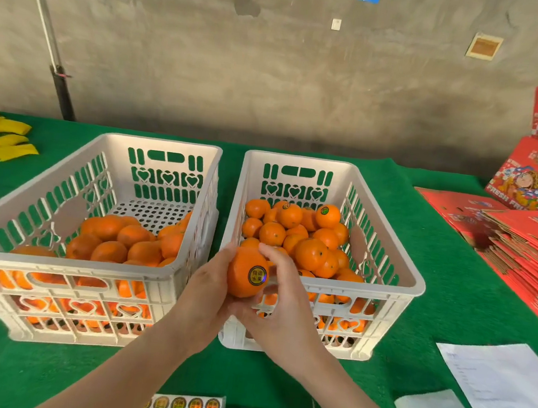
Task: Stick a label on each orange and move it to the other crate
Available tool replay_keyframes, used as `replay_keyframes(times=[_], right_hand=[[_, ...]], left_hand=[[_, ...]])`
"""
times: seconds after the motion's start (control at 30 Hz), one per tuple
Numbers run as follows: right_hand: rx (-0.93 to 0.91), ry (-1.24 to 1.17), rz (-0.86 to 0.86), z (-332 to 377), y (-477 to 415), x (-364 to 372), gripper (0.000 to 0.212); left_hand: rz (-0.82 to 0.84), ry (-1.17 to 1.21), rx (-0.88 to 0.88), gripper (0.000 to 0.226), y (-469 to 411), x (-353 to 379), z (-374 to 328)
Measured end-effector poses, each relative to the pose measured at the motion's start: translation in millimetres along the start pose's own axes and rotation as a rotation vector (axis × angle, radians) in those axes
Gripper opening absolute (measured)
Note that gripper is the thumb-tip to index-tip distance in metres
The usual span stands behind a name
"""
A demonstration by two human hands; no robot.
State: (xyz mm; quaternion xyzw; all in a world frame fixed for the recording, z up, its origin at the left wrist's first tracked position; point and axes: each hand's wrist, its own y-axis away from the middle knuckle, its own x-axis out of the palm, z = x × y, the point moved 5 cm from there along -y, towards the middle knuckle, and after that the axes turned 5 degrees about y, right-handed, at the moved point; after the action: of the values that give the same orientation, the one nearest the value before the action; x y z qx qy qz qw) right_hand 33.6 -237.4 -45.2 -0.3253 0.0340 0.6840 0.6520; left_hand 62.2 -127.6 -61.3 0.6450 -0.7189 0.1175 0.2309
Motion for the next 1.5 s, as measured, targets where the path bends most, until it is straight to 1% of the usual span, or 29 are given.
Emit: replay_keyframes(times=[0.03, 0.13, 0.2, 0.23, 0.27, 0.3, 0.37, 0.4, 0.47, 0.53, 0.63, 0.7, 0.77, 0.83, 0.87, 0.93, 0.97, 1.0, 1.03, 1.07, 1.1, 1.17, 1.2, 1.23, 1.3, 1.33, 1.4, 1.43, 1.5], right_hand=[[-0.016, 0.011, -0.033, -1, -4, -5, 0.069], [-0.033, -0.001, -0.131, -6, -21, -25, 0.065], [0.010, 0.041, -0.158, -15, -36, -39, 0.065], [0.047, 0.079, -0.174, -21, -45, -46, 0.065], [0.078, 0.134, -0.195, -29, -56, -55, 0.063], [0.102, 0.210, -0.217, -38, -67, -64, 0.061], [0.165, 0.408, -0.241, -61, -91, -84, 0.058], [0.225, 0.528, -0.222, -76, -102, -94, 0.059], [0.386, 0.806, -0.085, -110, -118, -105, 0.068], [0.490, 1.027, 0.067, -136, -125, -108, 0.072], [0.517, 1.162, 0.183, -157, -126, -103, 0.062], [0.531, 1.141, 0.204, -163, -124, -101, 0.052], [0.564, 1.080, 0.169, -158, -122, -105, 0.049], [0.502, 0.978, 0.009, -137, -120, -112, 0.054], [0.384, 0.866, -0.135, -120, -116, -113, 0.051], [0.028, 0.524, -0.422, -74, -86, -110, 0.028], [-0.131, 0.378, -0.459, -57, -66, -103, 0.015], [-0.234, 0.273, -0.395, -47, -41, -89, 0.007], [-0.265, 0.219, -0.271, -44, -17, -71, 0.008], [-0.218, 0.213, -0.088, -49, 4, -50, 0.011], [-0.118, 0.261, 0.134, -63, 22, -28, 0.014], [0.107, 0.472, 0.588, -99, 56, 11, 0.020], [0.209, 0.536, 0.741, -117, 69, 22, 0.022], [0.296, 0.566, 0.827, -128, 79, 29, 0.026], [0.406, 0.536, 0.888, -138, 91, 35, 0.036], [0.415, 0.514, 0.900, -140, 94, 38, 0.038], [0.400, 0.497, 0.900, -141, 97, 40, 0.035], [0.404, 0.485, 0.893, -142, 97, 40, 0.032], [0.419, 0.464, 0.882, -142, 98, 39, 0.026]], left_hand=[[0.031, -0.087, 0.044, 0.049, -2, 5, -2], [0.095, -0.393, 0.287, 0.065, -12, 25, -19], [0.028, -0.549, 0.395, 0.061, -34, 33, -25], [-0.046, -0.678, 0.445, 0.049, -48, 33, -25], [-0.104, -0.837, 0.463, 0.033, -62, 34, -22], [-0.113, -1.017, 0.437, 0.023, -74, 35, -15], [-0.030, -1.355, 0.332, 0.022, -91, 38, 5], [-0.011, -1.455, 0.301, 0.021, -96, 36, 12], [-0.048, -1.521, 0.290, 0.022, -100, 32, 16], [-0.089, -1.524, 0.316, 0.022, -101, 30, 16], [-0.100, -1.527, 0.356, 0.018, -100, 32, 14], [-0.100, -1.514, 0.376, 0.017, -97, 32, 13], [-0.098, -1.500, 0.405, 0.017, -94, 34, 9], [-0.098, -1.489, 0.442, 0.020, -90, 37, 5], [-0.100, -1.486, 0.456, 0.021, -89, 38, 3], [-0.108, -1.477, 0.473, 0.021, -86, 39, 2], [-0.107, -1.476, 0.485, 0.019, -86, 40, 1], [-0.104, -1.479, 0.491, 0.019, -84, 40, 2], [-0.103, -1.492, 0.492, 0.019, -83, 40, 2], [-0.105, -1.508, 0.492, 0.020, -81, 42, 3], [-0.110, -1.522, 0.489, 0.022, -78, 43, 3], [-0.133, -1.528, 0.507, 0.027, -72, 44, 3], [-0.145, -1.536, 0.535, 0.028, -67, 44, 3], [-0.146, -1.556, 0.567, 0.029, -61, 45, 4], [-0.102, -1.528, 0.625, 0.029, -48, 46, 8], [-0.073, -1.429, 0.656, 0.027, -40, 45, 8], [-0.042, -1.168, 0.741, 0.025, -17, 40, 6], [-0.048, -1.100, 0.820, 0.024, -2, 37, 7], [-0.045, -1.131, 0.935, 0.022, 28, 27, 22]])
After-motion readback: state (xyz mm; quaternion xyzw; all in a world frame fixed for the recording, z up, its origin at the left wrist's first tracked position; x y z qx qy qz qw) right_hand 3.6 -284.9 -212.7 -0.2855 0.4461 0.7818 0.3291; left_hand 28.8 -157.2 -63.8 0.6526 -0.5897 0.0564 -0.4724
